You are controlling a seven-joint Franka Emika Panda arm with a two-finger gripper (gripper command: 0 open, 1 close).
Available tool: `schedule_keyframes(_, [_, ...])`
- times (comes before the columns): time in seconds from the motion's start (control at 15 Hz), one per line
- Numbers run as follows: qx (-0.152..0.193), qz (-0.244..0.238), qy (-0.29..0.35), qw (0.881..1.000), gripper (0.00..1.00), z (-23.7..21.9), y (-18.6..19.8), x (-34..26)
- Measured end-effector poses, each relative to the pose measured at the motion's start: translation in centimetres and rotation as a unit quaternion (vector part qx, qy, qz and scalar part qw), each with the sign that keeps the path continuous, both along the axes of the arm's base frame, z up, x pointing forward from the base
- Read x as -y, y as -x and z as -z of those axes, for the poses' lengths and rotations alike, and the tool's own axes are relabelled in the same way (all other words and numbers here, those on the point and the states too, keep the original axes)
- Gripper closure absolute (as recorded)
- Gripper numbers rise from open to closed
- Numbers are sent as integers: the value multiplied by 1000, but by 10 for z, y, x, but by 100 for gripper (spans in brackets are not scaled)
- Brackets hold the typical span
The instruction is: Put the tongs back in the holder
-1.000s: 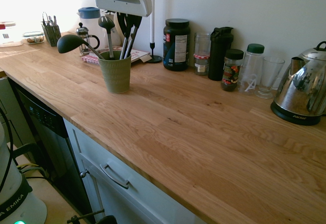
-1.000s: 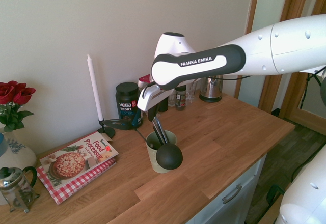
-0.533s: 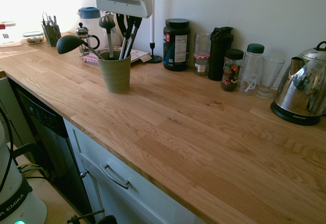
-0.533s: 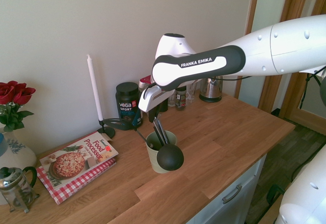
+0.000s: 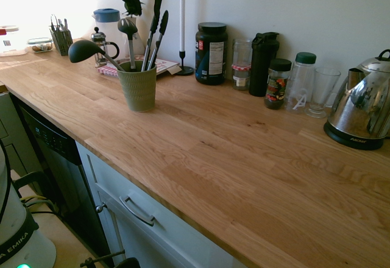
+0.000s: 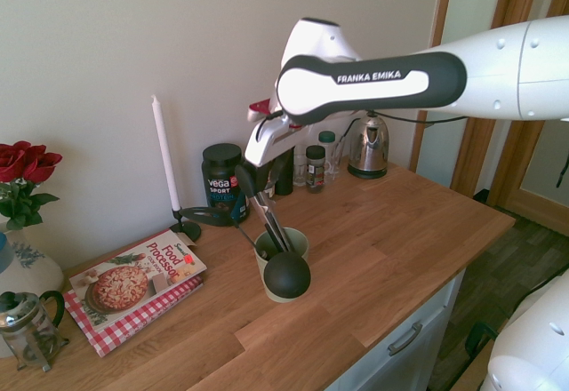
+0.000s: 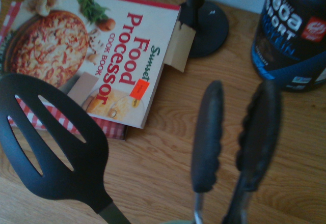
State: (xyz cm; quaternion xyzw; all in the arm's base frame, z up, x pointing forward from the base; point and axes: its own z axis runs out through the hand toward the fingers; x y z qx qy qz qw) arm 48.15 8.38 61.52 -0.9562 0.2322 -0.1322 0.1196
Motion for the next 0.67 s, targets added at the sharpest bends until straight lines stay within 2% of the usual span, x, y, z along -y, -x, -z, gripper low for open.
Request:
schedule_keyframes(0.07, [-1, 12, 3, 1000, 0, -15, 2, 17])
schedule_keyframes(0.2, [-16, 42, 11, 999, 0, -16, 2, 64])
schedule_keyframes(0.4, [-63, 67, 40, 995, 0, 30, 17, 128])
schedule_keyframes(0.67, [-139, 74, 66, 985, 0, 94, 74, 137])
